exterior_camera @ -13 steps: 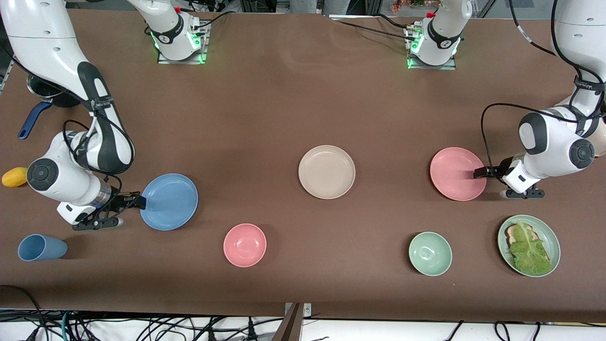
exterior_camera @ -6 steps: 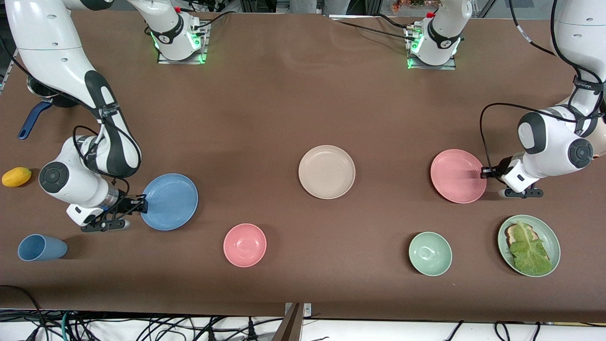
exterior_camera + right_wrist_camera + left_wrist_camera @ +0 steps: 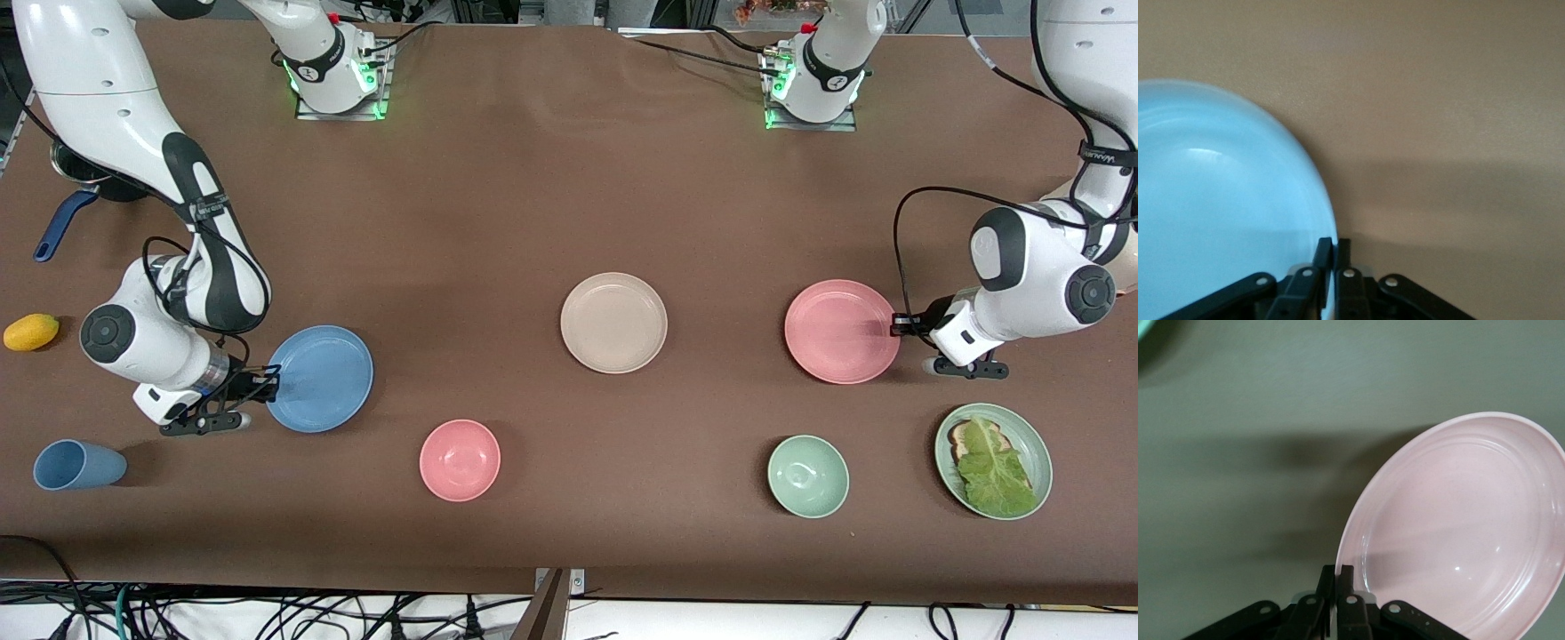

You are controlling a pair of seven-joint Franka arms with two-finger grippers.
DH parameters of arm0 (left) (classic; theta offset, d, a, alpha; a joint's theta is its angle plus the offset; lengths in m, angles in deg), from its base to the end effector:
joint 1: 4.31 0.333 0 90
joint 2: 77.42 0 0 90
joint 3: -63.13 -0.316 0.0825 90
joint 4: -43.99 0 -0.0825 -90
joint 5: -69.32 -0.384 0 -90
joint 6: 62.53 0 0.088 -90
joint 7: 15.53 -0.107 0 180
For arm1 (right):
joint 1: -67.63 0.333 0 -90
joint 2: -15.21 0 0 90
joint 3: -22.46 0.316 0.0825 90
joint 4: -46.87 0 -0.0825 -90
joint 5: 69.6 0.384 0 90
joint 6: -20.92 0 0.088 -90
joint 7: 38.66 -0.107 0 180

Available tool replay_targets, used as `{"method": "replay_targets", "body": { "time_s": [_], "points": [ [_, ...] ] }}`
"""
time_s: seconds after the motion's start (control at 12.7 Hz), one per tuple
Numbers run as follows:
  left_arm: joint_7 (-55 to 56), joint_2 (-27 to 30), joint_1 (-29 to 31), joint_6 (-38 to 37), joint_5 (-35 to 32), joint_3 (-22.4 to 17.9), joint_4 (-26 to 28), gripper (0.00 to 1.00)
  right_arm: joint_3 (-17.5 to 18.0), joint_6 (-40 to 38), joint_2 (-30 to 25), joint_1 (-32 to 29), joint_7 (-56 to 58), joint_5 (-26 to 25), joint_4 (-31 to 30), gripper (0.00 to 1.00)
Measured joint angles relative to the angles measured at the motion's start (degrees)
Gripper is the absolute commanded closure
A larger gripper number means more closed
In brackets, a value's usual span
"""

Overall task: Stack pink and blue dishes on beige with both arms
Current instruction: 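Grasp the pink plate with the left gripper while the right gripper grasps the blue plate, then carry the pink plate onto the beige plate and open the left gripper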

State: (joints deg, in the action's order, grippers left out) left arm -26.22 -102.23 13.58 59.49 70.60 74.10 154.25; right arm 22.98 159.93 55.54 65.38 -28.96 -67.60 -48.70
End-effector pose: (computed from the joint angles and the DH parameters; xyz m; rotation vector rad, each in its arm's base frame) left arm 0.5946 0.0751 0.2520 2.9940 -0.0650 -0.3049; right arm 0.6872 -0.0213 0.2001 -3.1117 -0.1730 -0.0887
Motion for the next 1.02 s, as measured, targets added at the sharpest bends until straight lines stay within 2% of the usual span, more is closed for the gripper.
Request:
{"method": "replay_targets", "body": {
  "time_s": [0.24,0.55,0.79,1.02],
  "points": [
    [6.58,2.52,0.05,-11.77,0.23,4.96,-5.95,1.0,0.01,-0.09,-0.06,-0.01,0.0,0.09,0.05,1.0],
    [21.55,2.96,-1.13,-14.85,4.49,16.62,-10.68,1.0,0.23,-3.6,-0.22,0.01,0.0,0.14,1.95,1.0],
    [29.66,0.66,-7.94,-13.39,4.88,18.32,-13.2,1.0,1.37,-11.62,-0.91,0.16,0.01,0.14,7.96,1.0],
    [34.49,-5.34,-16.17,-6.49,4.88,18.25,-14.6,1.0,2.69,-20.55,-1.62,0.96,-0.28,0.14,14.54,1.0]
  ]
}}
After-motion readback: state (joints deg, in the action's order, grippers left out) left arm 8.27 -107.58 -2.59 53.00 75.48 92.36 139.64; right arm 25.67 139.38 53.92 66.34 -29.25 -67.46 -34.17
